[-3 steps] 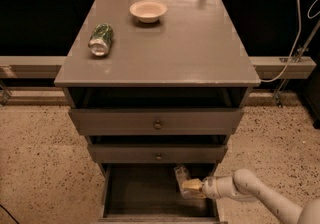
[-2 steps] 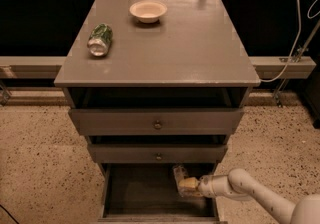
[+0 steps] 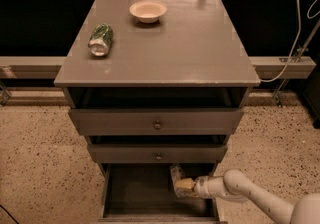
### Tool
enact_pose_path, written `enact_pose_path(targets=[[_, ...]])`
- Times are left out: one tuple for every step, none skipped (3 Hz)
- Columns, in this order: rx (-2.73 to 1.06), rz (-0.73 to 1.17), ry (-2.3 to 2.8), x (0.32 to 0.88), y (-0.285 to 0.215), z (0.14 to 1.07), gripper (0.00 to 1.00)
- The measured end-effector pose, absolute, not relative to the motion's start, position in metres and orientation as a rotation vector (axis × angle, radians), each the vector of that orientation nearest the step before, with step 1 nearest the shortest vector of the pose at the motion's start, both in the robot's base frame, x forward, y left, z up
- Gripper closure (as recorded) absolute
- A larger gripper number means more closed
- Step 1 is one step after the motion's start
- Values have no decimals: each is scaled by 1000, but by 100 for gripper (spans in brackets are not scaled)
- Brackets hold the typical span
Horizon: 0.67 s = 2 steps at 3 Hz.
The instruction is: Place blue plastic bottle into bottom drawer
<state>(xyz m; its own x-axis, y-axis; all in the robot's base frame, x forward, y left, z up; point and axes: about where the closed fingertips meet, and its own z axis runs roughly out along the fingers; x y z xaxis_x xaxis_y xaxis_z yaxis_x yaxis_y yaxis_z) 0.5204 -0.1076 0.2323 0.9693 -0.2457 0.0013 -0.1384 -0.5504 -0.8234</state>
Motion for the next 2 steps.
enact_pose_path(targets=[[-2159, -138, 266, 519, -104, 231, 20], [-2158, -133, 264, 518, -102, 231, 0]])
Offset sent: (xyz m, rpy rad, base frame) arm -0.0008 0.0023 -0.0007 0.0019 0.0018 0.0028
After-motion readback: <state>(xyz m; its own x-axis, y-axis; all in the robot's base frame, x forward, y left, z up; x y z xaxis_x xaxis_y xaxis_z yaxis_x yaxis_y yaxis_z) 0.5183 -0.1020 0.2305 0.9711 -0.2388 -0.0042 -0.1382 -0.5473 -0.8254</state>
